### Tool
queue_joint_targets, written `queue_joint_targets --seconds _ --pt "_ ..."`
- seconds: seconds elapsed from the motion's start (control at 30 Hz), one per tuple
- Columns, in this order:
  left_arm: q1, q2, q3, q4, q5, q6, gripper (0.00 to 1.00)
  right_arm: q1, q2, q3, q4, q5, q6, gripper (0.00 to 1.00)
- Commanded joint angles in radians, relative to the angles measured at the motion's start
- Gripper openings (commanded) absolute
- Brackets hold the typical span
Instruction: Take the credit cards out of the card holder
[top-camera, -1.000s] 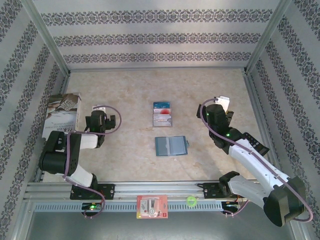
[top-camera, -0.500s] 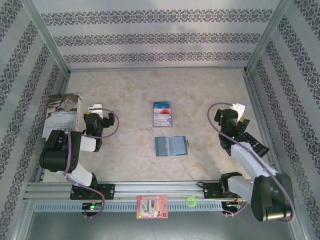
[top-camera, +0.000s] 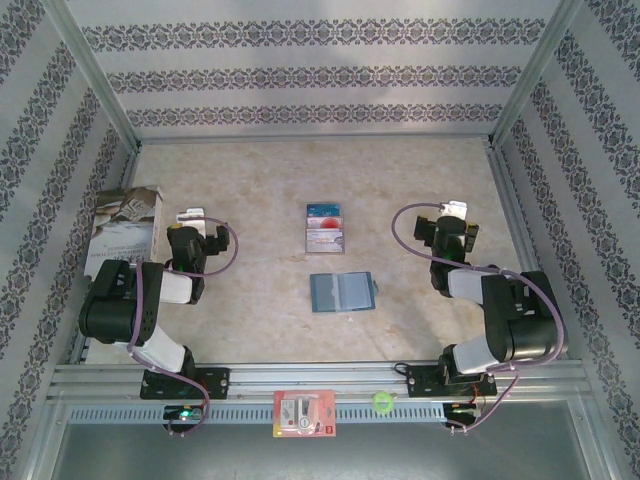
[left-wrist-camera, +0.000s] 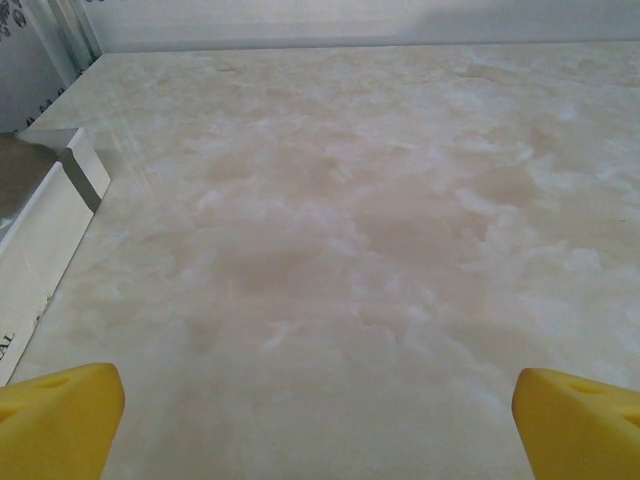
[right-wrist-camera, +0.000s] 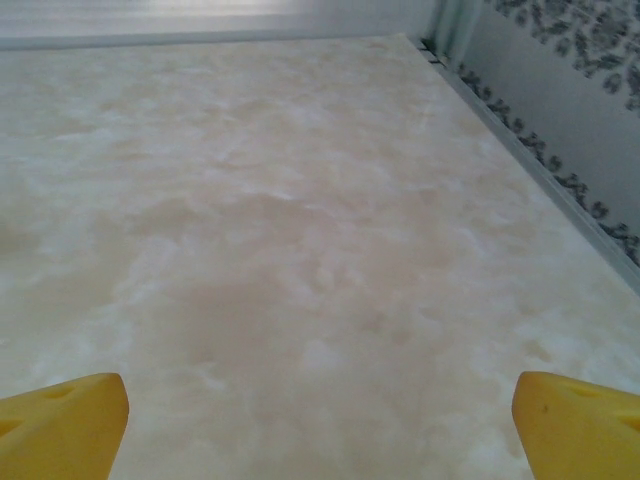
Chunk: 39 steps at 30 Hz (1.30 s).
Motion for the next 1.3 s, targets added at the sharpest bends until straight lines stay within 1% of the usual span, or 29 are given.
queue_joint_targets --seconds 0.0,0.03,0.07,0.1,0.13,0.2,0.27,0.37,1.27 --pt "-0.002 0.008 0.006 0.045 0.001 0.000 1.00 -0.004 0.007 0.015 0.081 -0.111 -0.036 0.98" --pt "-0.002 0.008 0.005 0.045 0.003 0.000 1.00 -0.010 0.006 -0.003 0.098 -0.153 -0.039 0.98" --pt "-0.002 0.007 0.005 0.047 0.001 0.000 1.00 -0.022 0.026 -0.044 0.173 -0.176 -0.040 0.98" --pt "-0.002 0.007 0.005 0.047 0.002 0.000 1.00 -0.015 0.082 -0.096 0.364 -0.131 -0.037 0.98" --pt "-0.002 0.007 0.006 0.048 0.000 0.000 1.00 -0.010 0.071 -0.109 0.362 -0.097 -0.028 0.98" --pt "-0.002 0.008 0.005 0.048 0.002 0.000 1.00 -0.013 0.038 -0.055 0.218 -0.078 -0.014 0.98" --pt "-0.002 0.008 0.006 0.046 0.005 0.001 1.00 -0.013 0.062 -0.070 0.293 -0.075 -0.016 0.98" --pt "-0.002 0.008 0.007 0.045 0.005 0.002 1.00 -0.011 0.049 -0.066 0.265 -0.077 -0.019 0.98" --pt "-0.002 0.008 0.007 0.044 0.006 0.002 1.00 -0.013 0.049 -0.069 0.271 -0.077 -0.018 0.98"
